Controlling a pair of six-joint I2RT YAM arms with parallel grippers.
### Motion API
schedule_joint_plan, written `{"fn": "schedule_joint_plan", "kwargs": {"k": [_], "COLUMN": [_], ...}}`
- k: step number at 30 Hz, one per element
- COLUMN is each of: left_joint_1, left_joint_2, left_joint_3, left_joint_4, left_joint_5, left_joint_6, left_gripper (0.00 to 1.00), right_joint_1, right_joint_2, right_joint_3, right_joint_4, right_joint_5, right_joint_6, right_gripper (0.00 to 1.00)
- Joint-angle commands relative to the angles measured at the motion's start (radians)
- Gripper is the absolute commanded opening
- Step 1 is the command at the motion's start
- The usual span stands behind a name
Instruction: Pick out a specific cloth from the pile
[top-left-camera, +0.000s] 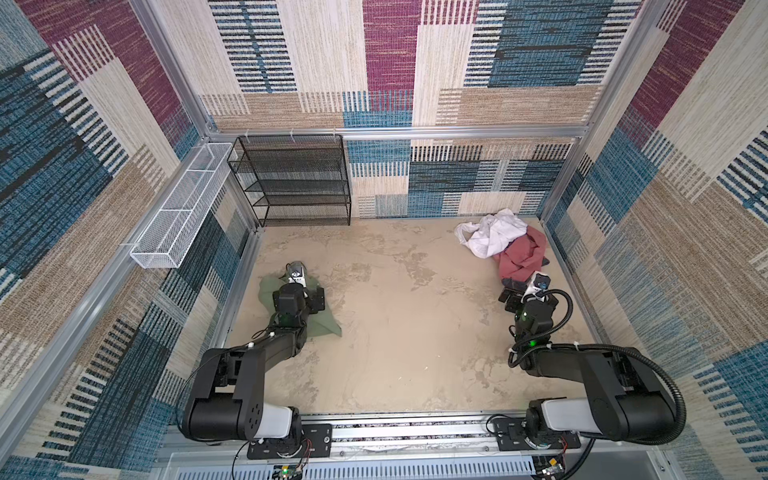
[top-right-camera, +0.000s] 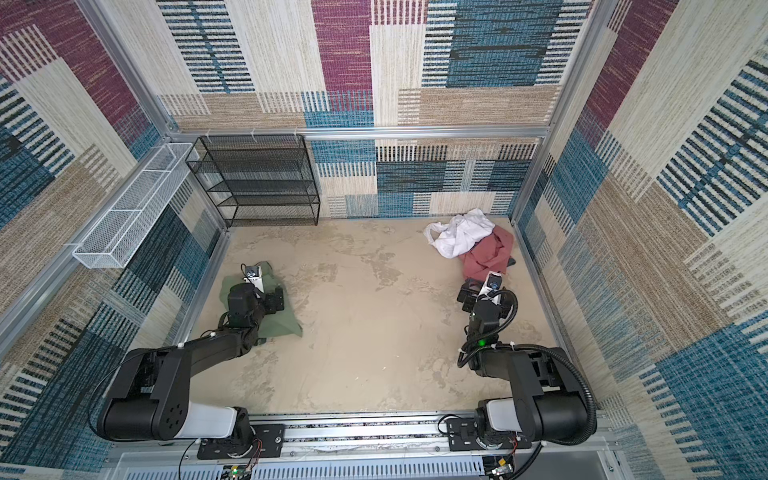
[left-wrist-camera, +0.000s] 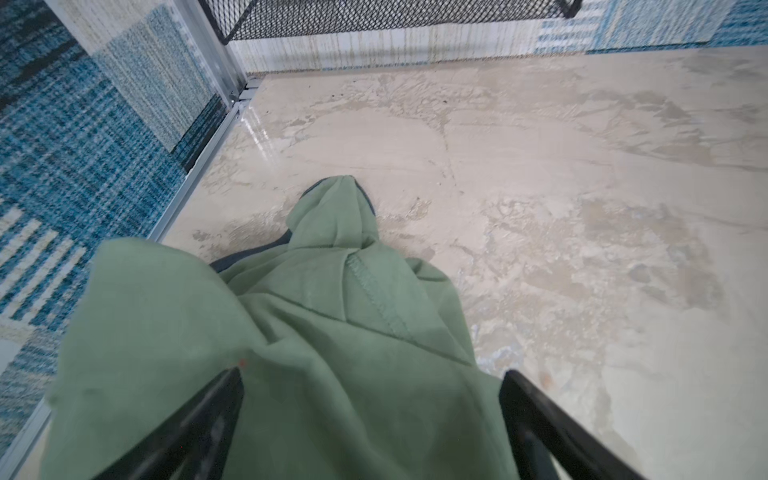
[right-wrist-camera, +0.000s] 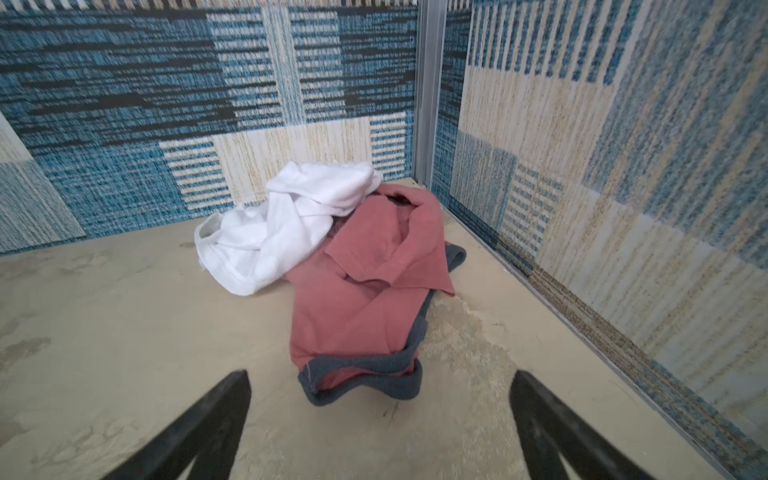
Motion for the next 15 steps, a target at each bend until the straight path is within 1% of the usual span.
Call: {"fn": "schedule_joint_plan", "kwargs": {"k": [1,6,8,9,11,15], "left_joint_1": [0.012,0.033,0.041,0.045,0.053,0.061], "left_joint_2": [0.014,0.052,0.077,0.091,0.106,0.106], "left_joint_3": [-0.018,-0.038,-0.043,-0.041,-0.04,-0.04], "left_joint_4": [0.129,0.192,0.22,0.227,0.237,0.235], "left_joint_5": [0.032,0.059,0.066,0.072,0.091,0.105], "left_joint_6": [0.013,-0.005,-0.012,-0.016,-0.016,-0.02], "left_gripper": [0.99,0.99,0.99,0.99,0.99,0.99], "right_joint_1": [-0.001,-0.003,-0.008,-0.014,-0.032,-0.055], "right_joint_2": [0.03,0.105,0.101,0.108,0.111,0.148], "right_joint_3": [-0.004,0.007,0.016,0.014,0.024,0.006], "right_joint_4": [0.156,0.205,0.176,0.19,0.17,0.229], "right_joint_5": [-0.094,-0.174,-0.189,-0.203,-0.248,-0.331], "right_joint_6": [-0.039,-0.071,-0.067,-0.066,-0.059,-0.063], "right_gripper": [1.0,1.0,1.0,1.0,1.0,1.0]}}
